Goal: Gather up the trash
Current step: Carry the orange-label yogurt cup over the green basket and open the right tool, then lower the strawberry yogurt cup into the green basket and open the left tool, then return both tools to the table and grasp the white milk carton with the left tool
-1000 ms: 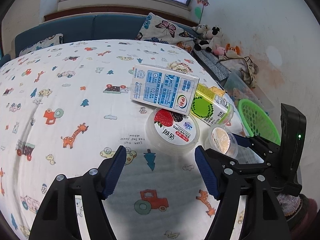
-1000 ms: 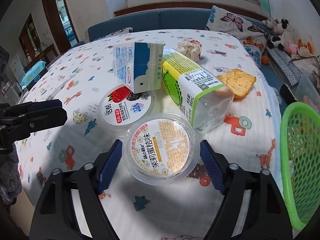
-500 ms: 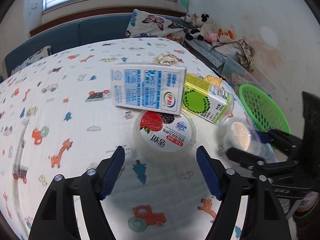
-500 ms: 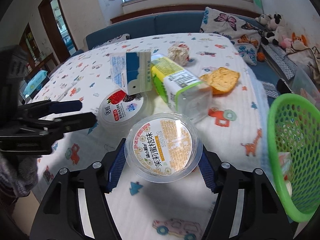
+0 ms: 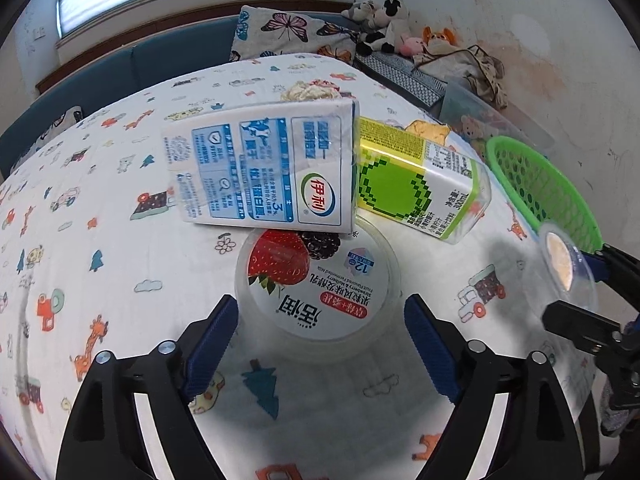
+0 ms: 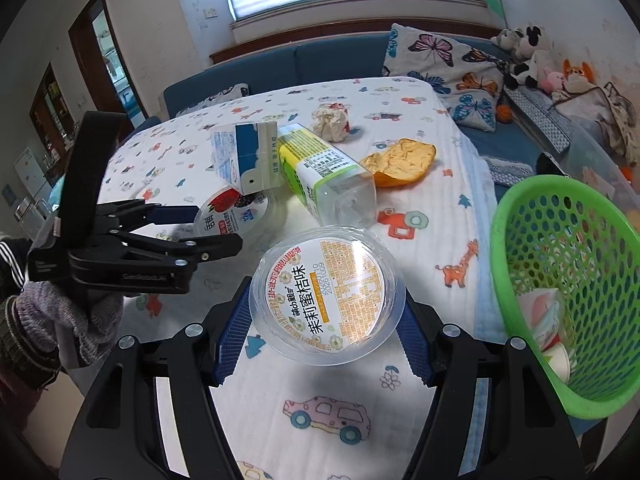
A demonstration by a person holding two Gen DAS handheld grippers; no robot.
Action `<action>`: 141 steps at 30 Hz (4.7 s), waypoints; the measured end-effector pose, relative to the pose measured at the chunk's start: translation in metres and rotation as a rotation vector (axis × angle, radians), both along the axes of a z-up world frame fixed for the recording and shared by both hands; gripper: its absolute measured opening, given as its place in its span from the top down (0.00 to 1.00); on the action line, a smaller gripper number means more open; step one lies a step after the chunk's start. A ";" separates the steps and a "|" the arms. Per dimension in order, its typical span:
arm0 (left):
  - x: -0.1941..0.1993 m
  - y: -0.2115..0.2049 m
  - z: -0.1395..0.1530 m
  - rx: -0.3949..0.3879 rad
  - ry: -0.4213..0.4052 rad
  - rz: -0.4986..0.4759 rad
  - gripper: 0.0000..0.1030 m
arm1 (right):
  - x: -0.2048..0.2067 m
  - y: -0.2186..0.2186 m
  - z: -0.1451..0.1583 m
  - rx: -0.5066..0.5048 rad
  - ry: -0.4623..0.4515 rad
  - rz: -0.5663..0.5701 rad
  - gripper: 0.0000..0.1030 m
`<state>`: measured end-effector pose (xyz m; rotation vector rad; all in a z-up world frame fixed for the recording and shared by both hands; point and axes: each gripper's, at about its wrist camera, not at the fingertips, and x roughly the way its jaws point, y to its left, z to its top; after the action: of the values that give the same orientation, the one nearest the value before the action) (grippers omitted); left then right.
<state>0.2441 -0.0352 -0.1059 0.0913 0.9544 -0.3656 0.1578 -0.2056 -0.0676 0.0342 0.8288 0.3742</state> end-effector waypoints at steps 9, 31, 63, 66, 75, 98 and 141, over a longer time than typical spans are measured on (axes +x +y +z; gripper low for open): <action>0.008 -0.007 -0.006 0.040 -0.002 -0.012 0.16 | 0.000 0.000 -0.004 0.008 0.012 -0.009 0.35; -0.004 -0.006 -0.004 0.025 -0.029 -0.014 0.16 | -0.007 -0.010 -0.004 0.020 0.013 -0.035 0.35; -0.084 -0.016 0.071 -0.117 -0.129 -0.075 0.17 | -0.017 -0.125 0.021 0.010 -0.047 -0.310 0.35; -0.083 -0.031 0.078 -0.123 -0.142 -0.101 0.17 | -0.016 -0.144 0.018 -0.002 -0.044 -0.351 0.35; -0.073 -0.073 0.093 -0.127 -0.158 -0.167 0.17 | -0.010 -0.191 0.004 -0.014 -0.014 -0.445 0.26; -0.032 -0.210 0.083 -0.082 -0.113 -0.333 0.16 | -0.058 -0.226 0.022 0.044 -0.071 -0.482 0.19; -0.055 -0.143 0.075 -0.073 -0.120 -0.162 0.14 | -0.065 -0.192 0.027 0.085 -0.078 -0.399 0.17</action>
<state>0.1892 -0.1778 -0.0312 0.1232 0.8164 -0.5377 0.0923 -0.3974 -0.0408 0.2593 0.7088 0.0339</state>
